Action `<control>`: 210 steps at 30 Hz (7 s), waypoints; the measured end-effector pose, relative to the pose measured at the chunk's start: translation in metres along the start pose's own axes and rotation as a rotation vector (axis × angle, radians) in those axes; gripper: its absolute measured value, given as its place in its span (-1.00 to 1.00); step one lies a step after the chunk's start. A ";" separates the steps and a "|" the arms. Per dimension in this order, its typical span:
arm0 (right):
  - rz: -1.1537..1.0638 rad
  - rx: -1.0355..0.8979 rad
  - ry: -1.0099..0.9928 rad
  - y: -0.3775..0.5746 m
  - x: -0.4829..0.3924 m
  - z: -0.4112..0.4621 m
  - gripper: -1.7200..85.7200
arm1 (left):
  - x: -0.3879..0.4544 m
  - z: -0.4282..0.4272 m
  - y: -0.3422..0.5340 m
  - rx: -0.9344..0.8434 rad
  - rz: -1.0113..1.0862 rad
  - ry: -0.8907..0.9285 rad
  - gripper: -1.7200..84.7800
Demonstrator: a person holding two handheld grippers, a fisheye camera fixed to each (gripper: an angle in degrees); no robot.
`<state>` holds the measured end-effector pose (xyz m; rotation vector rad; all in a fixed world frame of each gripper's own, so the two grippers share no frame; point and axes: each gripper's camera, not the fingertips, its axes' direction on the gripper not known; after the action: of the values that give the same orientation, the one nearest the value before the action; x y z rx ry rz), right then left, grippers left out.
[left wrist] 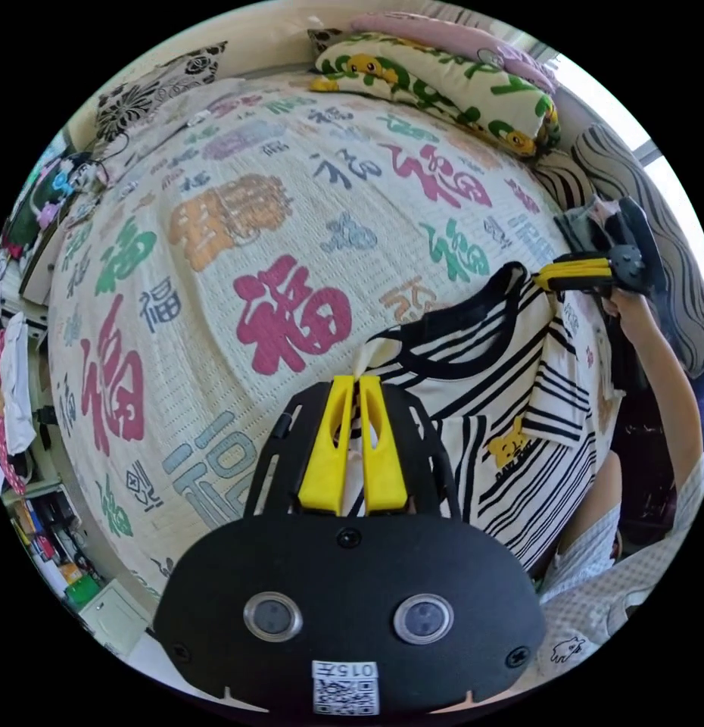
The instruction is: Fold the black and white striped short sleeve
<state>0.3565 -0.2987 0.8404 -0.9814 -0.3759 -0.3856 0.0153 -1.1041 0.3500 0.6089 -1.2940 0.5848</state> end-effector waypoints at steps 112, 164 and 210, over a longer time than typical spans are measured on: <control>0.316 0.281 -0.220 0.391 -0.089 -0.024 -0.86 | -0.073 -0.330 0.573 0.293 -0.791 0.406 -0.73; -0.392 0.181 -0.399 0.188 -0.376 0.027 -0.97 | 0.101 -0.263 0.724 0.399 -0.323 0.444 -0.97; -0.030 -0.061 -0.226 0.548 -0.197 -0.101 -0.97 | 0.199 0.099 0.508 -0.018 -0.036 0.148 -0.96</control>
<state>0.4591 -0.0827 0.3000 -1.0834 -0.5864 -0.3151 -0.3735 -0.8016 0.6047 0.5623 -1.1462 0.5776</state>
